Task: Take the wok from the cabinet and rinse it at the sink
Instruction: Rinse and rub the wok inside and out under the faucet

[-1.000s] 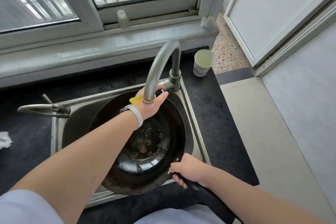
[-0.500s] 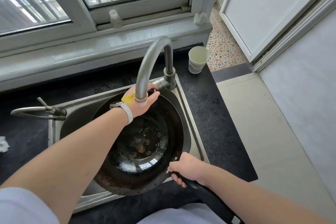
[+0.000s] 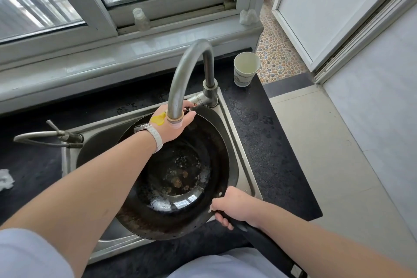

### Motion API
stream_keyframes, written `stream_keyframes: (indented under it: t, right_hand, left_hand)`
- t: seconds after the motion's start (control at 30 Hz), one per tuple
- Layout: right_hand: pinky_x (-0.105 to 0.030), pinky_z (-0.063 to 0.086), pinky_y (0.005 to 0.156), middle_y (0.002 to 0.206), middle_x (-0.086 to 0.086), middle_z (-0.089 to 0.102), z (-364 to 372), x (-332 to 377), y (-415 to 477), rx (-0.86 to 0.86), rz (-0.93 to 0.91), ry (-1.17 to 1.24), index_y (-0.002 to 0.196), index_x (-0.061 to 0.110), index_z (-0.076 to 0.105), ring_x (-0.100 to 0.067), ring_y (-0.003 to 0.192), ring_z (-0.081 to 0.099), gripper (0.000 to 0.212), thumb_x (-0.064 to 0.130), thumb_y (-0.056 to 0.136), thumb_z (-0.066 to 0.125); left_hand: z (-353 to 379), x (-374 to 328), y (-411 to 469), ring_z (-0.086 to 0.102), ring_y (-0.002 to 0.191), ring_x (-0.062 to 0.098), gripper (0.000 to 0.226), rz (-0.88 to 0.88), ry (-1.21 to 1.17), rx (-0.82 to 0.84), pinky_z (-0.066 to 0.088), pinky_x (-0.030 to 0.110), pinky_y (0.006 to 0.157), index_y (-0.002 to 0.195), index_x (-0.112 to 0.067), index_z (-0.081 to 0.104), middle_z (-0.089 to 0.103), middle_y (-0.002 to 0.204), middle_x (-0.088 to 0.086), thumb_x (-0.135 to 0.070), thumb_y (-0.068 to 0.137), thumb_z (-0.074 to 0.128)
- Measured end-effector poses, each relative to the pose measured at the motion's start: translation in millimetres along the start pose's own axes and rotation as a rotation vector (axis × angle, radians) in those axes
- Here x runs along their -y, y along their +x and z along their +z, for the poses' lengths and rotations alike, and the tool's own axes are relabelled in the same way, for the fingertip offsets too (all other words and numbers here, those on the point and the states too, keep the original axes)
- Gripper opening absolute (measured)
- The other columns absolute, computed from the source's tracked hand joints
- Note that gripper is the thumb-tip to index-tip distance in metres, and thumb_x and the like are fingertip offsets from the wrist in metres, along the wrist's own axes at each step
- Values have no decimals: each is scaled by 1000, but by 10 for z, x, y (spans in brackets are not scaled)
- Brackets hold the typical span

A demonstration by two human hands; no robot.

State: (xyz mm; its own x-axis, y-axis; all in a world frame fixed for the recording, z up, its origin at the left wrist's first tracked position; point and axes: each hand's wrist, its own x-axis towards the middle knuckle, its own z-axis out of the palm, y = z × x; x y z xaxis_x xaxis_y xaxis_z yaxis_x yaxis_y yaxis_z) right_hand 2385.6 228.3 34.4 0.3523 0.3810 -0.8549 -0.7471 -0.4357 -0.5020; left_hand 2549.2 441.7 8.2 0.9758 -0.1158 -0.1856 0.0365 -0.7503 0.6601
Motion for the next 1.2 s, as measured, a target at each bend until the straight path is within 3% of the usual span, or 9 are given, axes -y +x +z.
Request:
stream_keyframes:
  t: [0.43, 0.57, 0.67, 0.73, 0.83, 0.87, 0.93, 1.0, 1.2]
  right_hand:
    - [-22, 40, 41, 46, 0, 53, 10, 48, -5, 12, 15, 0, 58, 7, 53, -11, 39, 43, 32, 9, 89, 51]
    - [-21, 41, 43, 46, 1, 53, -6, 75, -28, 21, 29, -24, 56, 7, 53, -10, 38, 44, 34, 11, 90, 51]
    - [-20, 40, 42, 46, 1, 52, 0, 124, -59, 19, 43, -33, 57, 7, 53, -9, 38, 44, 34, 11, 91, 51]
    - [-16, 37, 36, 41, 3, 51, 9, 174, -105, 25, 49, -56, 57, 7, 51, -7, 34, 43, 36, 11, 93, 50]
    - [-15, 35, 34, 38, 5, 49, 35, 246, -166, 34, 44, -95, 55, 7, 51, -7, 31, 41, 39, 10, 94, 49]
    - [-15, 34, 34, 38, 5, 49, 45, 269, -179, 34, 43, -107, 55, 8, 51, -7, 31, 41, 39, 10, 95, 49]
    - [-14, 33, 33, 37, 5, 49, 74, 312, -208, 31, 45, -148, 56, 8, 51, -6, 30, 41, 39, 11, 95, 48]
    - [-13, 31, 31, 36, 6, 48, 103, 351, -232, 29, 41, -184, 58, 7, 50, -6, 28, 40, 38, 11, 95, 48]
    - [-16, 37, 38, 37, 7, 49, 169, 419, -261, 5, 6, -241, 56, 8, 50, -6, 29, 41, 41, 12, 98, 48]
  left_hand:
    - [-67, -59, -79, 68, 108, 19, 19, -59, -101, 20, 57, 48, 97, 102, -70, 56, 70, 118, -3, -69, 84, 53]
    - [-86, -4, -78, 68, 111, 21, 42, -78, -125, 45, 55, 49, 100, 117, -55, 60, 70, 119, -2, -73, 80, 54]
    - [-158, -70, -134, 66, 116, 21, 65, -107, -102, 64, 52, 48, 105, 130, -29, 64, 70, 124, -1, -70, 81, 57]
    - [-243, -159, -219, 66, 103, 19, 44, -92, -15, 70, 54, 43, 98, 125, -11, 66, 70, 113, 2, -43, 96, 63]
    - [-380, -91, -359, 56, 78, 3, 9, -116, 49, 4, 47, 31, 77, 105, -21, 69, 62, 85, -14, -24, 100, 62]
    - [-443, -61, -415, 58, 81, 5, 9, -120, 57, -13, 49, 33, 79, 104, -26, 70, 66, 88, -14, -26, 100, 62]
    - [-550, 63, -520, 65, 108, 18, 27, -139, 118, -34, 52, 41, 98, 126, -24, 68, 72, 117, -3, -26, 100, 62]
    - [-655, 229, -659, 56, 130, 25, 40, -174, 225, -47, 43, 40, 110, 140, -15, 61, 64, 139, 4, -25, 101, 61]
    - [-787, 649, -1250, 55, 130, 35, 48, -249, 338, -253, 45, 50, 110, 139, -5, 61, 61, 139, 14, -15, 92, 68]
